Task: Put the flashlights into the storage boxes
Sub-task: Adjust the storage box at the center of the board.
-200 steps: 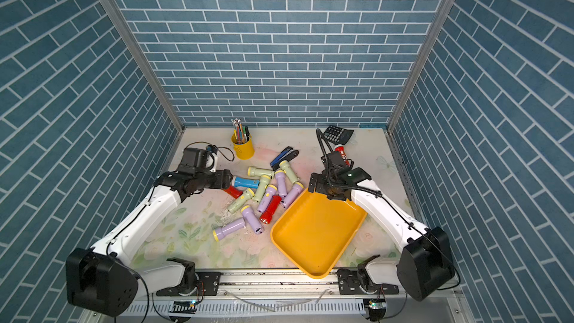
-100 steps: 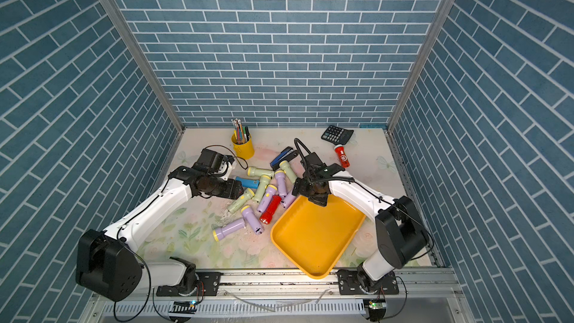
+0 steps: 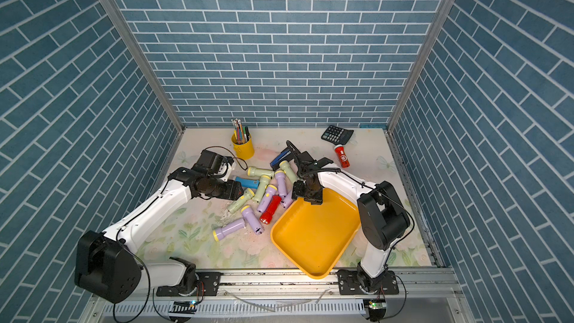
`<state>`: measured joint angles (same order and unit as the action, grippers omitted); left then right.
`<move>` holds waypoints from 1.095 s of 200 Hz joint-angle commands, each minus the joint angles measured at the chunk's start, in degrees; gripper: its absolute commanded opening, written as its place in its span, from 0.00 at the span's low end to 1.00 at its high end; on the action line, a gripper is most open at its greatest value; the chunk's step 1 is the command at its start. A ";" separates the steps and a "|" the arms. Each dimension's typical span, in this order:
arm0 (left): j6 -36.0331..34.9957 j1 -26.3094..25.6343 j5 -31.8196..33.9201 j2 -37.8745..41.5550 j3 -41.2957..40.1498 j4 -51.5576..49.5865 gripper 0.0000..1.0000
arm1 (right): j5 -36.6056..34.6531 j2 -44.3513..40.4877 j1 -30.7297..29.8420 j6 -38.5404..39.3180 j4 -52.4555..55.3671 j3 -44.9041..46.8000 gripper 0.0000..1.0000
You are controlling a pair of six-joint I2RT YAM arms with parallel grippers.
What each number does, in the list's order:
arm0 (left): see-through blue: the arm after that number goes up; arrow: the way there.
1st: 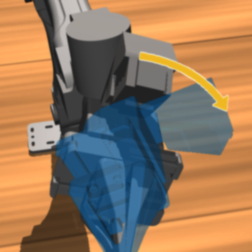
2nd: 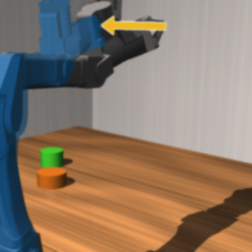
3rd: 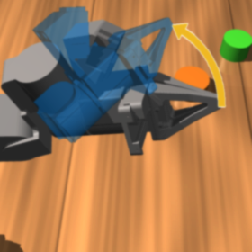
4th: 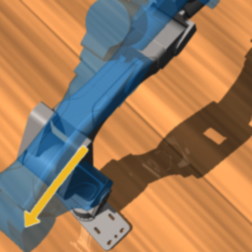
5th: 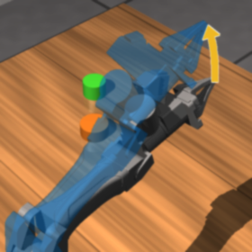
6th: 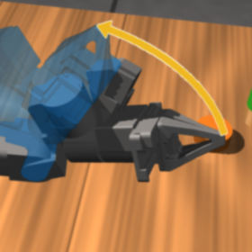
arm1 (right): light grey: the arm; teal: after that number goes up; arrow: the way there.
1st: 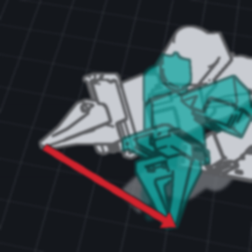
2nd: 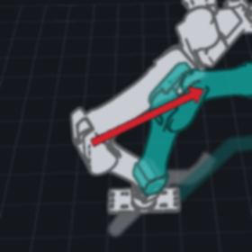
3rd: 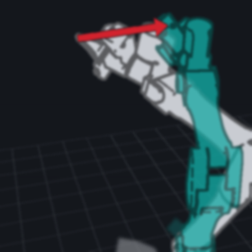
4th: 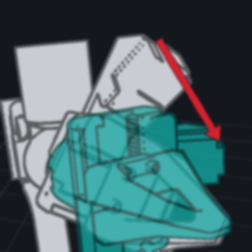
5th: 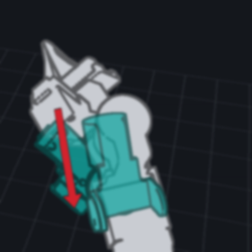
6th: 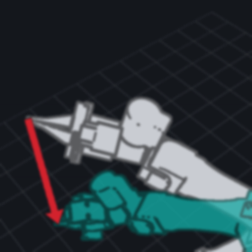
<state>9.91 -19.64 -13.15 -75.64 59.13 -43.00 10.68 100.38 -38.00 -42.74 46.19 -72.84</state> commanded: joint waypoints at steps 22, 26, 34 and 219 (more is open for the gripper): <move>0.29 -0.14 1.09 1.85 -0.03 -1.30 0.78 | -0.11 2.79 -0.23 10.02 6.74 -4.77 0.63; 0.22 -0.14 1.25 1.94 0.06 -1.50 0.78 | -0.34 2.95 -0.24 10.69 7.28 -5.12 0.63; 0.13 -0.14 1.54 2.12 0.10 -1.77 0.78 | -0.78 3.07 -0.20 12.07 7.88 -5.46 0.61; 1.17 -0.13 1.82 3.98 -1.21 0.77 0.78 | 0.12 5.91 1.70 16.01 5.43 -6.34 0.52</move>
<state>10.68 -19.64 -11.22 -72.47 59.09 -42.50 10.52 105.80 -36.32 -26.76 52.42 -78.94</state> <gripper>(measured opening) 0.781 0.546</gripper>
